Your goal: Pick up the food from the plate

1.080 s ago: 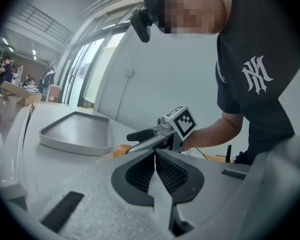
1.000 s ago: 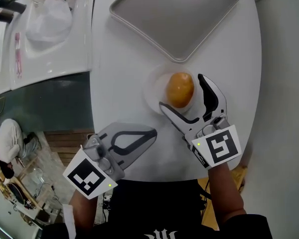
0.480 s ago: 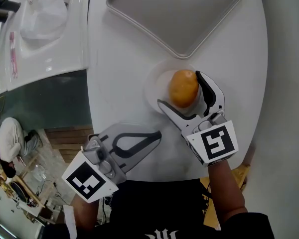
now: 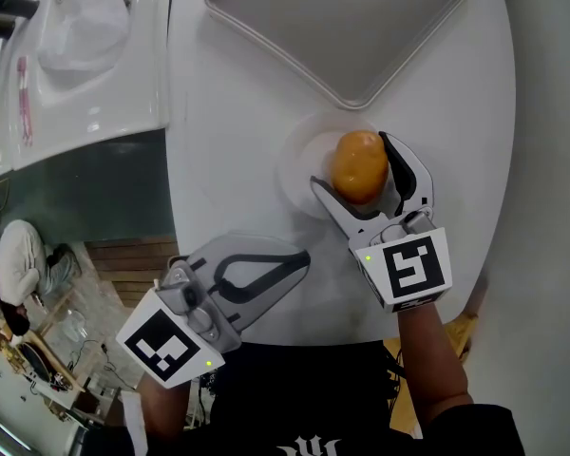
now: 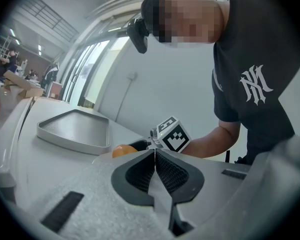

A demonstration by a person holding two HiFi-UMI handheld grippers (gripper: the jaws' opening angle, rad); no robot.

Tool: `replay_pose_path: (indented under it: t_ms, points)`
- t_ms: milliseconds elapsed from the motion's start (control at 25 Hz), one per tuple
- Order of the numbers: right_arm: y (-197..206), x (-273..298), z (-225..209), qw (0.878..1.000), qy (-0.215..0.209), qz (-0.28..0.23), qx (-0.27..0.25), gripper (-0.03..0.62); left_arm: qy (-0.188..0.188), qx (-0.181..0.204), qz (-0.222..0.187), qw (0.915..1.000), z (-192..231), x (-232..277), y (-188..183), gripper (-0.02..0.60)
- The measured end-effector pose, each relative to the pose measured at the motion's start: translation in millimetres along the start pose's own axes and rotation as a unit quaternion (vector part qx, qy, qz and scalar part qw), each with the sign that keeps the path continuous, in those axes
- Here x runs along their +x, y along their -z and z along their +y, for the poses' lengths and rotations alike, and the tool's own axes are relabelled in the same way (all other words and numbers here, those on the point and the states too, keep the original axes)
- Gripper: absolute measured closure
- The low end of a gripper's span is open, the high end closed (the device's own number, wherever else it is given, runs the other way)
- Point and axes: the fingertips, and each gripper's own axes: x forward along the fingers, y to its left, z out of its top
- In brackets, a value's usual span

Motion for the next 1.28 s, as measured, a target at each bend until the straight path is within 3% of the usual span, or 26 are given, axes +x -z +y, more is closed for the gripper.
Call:
replay_pose_path:
  t_ms: [720, 1280]
  points:
    - [-11.3, -16.4, 23.6, 1.0, -0.007, -0.011, -0.018, 0.169, -0.009, 0.006, -0.01, 0.9999, -28.2, -15.7, -2.7, 0.574]
    - [-55.1, -98.7, 94.5, 0.996, 0.009, -0.084, -0.042, 0.171, -0.002, 0.072, -0.022, 0.9972, -111.8, -67.5, -30.6, 0.574]
